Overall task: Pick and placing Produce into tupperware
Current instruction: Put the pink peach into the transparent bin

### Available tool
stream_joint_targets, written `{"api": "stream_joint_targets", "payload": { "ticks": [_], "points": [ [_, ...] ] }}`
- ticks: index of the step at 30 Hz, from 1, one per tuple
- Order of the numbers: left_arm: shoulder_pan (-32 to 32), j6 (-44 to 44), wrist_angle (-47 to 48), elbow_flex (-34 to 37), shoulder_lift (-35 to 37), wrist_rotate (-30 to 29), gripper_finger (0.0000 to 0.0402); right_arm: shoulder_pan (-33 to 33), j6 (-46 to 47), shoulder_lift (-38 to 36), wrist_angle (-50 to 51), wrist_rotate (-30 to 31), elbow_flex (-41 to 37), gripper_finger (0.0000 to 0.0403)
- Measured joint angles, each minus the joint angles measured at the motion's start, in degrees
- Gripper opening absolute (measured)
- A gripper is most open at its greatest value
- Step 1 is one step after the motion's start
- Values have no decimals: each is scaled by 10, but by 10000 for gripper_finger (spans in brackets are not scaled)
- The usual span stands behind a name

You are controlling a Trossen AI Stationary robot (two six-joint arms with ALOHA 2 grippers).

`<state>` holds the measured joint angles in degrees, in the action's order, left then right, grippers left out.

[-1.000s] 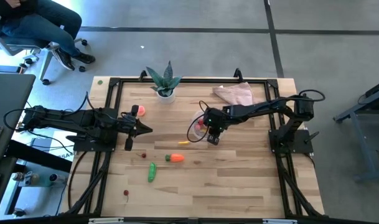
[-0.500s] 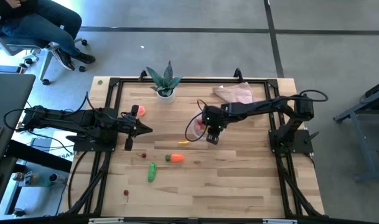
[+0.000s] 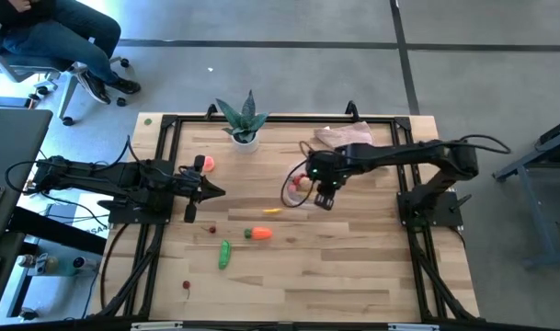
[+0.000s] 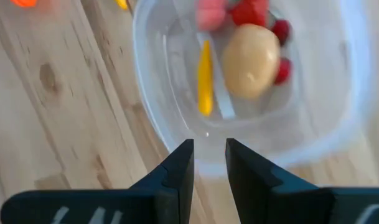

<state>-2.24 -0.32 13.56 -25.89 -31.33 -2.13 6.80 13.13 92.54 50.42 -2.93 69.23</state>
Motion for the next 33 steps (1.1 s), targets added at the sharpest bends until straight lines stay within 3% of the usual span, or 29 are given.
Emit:
{"api": "stream_joint_targets", "payload": {
  "ticks": [11, 16, 20, 26, 28, 33],
  "points": [
    [0, 0, 0, 0, 0, 0, 7, -81, 102, -200, 96, 134, -13, 48],
    [0, 0, 0, 0, 0, 0, 7, -144, 184, -317, 88, 187, -90, 29],
    [0, 0, 0, 0, 0, 0, 7, -182, 230, -407, -8, 185, -192, 21],
    [0, 0, 0, 0, 0, 0, 7, -190, 113, -477, -247, 97, -315, 8],
    [0, 0, 0, 0, 0, 0, 7, -181, 68, -488, -248, 116, -323, 3],
    [0, 0, 0, 0, 0, 0, 7, -157, 12, -499, -221, 232, -325, 2]
  ]
}}
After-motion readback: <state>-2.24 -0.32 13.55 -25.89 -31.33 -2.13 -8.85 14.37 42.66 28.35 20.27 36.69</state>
